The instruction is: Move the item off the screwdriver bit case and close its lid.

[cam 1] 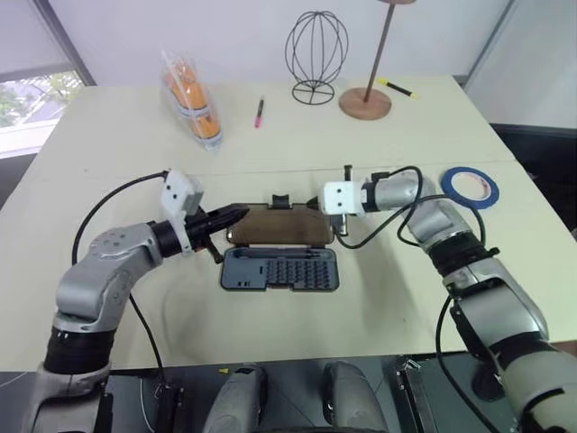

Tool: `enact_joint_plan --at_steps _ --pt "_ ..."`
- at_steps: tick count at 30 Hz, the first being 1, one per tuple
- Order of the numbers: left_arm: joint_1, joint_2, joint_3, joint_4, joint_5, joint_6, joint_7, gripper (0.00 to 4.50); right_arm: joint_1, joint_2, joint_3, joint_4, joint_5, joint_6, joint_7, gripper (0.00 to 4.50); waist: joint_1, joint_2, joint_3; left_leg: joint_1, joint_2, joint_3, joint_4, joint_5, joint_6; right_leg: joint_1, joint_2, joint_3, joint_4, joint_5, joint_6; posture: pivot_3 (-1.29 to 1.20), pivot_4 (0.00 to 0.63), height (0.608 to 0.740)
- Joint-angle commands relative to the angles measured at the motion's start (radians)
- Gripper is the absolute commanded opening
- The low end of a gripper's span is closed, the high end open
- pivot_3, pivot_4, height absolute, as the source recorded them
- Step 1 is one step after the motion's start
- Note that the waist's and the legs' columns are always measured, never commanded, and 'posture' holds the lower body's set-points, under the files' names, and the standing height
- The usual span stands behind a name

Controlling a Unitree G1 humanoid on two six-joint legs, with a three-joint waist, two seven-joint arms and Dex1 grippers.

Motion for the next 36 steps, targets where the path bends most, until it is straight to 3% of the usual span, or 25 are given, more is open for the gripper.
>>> enact_joint_plan --at_steps 1,15,36 --pt "0.006 0.016 0.025 -0.048 -0.019 0.002 0.001 0.00 -0.036 0.017 0.012 0.038 -0.027 -0.051 -0.018 0.03 0.000 0.000 0.000 0.000 0.000 0.000 0.000 0.000 0.000 0.000 0.000 0.000 0.000 0.000 0.000 0.00 0.150 0.740" --pt "0.037 0.047 0.027 -0.092 -0.041 0.028 0.009 0.00 -0.058 0.025 0.011 0.127 -0.054 -0.099 -0.044 0.03 0.002 0.000 0.000 0.000 0.000 0.000 0.000 0.000 0.000 0.000 0.000 0.000 0.000 0.000 0.000 0.00 0.150 0.740" --pt "0.040 0.043 0.009 -0.086 -0.026 0.017 -0.001 0.00 -0.047 0.024 -0.003 0.078 -0.031 -0.092 -0.010 0.03 -0.001 0.000 0.000 0.000 0.000 0.000 0.000 0.000 0.000 0.000 0.000 0.000 0.000 0.000 0.000 0.00 0.150 0.740"
